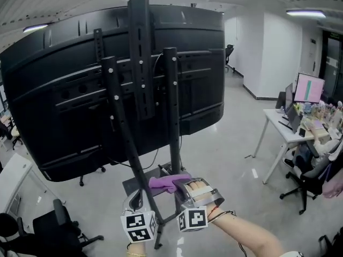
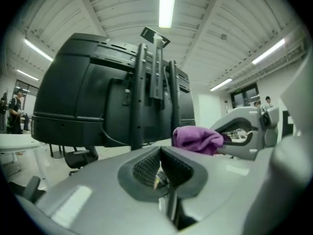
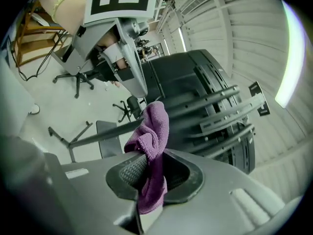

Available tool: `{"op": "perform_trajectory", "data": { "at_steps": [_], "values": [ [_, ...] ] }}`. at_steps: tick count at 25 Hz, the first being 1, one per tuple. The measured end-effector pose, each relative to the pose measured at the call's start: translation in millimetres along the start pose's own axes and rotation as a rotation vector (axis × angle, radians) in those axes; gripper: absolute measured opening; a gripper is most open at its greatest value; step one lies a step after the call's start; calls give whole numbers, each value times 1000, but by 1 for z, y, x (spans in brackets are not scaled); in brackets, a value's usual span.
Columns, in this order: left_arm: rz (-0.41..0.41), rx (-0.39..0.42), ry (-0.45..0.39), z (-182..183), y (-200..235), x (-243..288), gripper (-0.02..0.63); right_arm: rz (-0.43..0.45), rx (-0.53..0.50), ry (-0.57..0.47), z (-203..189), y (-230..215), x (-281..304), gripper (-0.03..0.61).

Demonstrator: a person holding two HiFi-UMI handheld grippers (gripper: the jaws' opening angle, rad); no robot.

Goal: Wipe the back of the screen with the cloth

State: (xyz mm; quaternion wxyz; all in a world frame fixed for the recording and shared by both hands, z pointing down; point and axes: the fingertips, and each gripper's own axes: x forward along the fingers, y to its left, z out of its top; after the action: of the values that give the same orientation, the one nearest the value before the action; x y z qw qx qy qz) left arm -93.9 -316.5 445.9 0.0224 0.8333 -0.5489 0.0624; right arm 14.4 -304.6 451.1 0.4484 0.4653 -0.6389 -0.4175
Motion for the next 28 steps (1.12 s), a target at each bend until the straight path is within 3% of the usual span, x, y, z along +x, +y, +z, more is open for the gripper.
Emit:
{"op": "perform_trajectory", "data": {
  "at_steps": [5, 11, 17, 21, 25, 28],
  "values": [
    [-126, -10, 12, -7, -149, 42, 8, -21, 27, 131, -142, -16, -51, 58],
    [-232, 33, 35, 1, -257, 75, 8, -64, 92, 223, -244, -36, -85, 58],
    [-269, 48, 28, 29, -301, 129, 8, -95, 99, 226, -298, -72, -71, 58],
    [-240, 35, -1, 62, -310, 186, 8, -98, 75, 187, -330, -111, -30, 58],
    [-217, 23, -41, 111, -316, 254, 8, -134, -7, 139, -353, -182, 23, 58],
    [-213, 34, -103, 183, -330, 299, 8, -193, -46, 96, -364, -264, 60, 58]
  ]
}}
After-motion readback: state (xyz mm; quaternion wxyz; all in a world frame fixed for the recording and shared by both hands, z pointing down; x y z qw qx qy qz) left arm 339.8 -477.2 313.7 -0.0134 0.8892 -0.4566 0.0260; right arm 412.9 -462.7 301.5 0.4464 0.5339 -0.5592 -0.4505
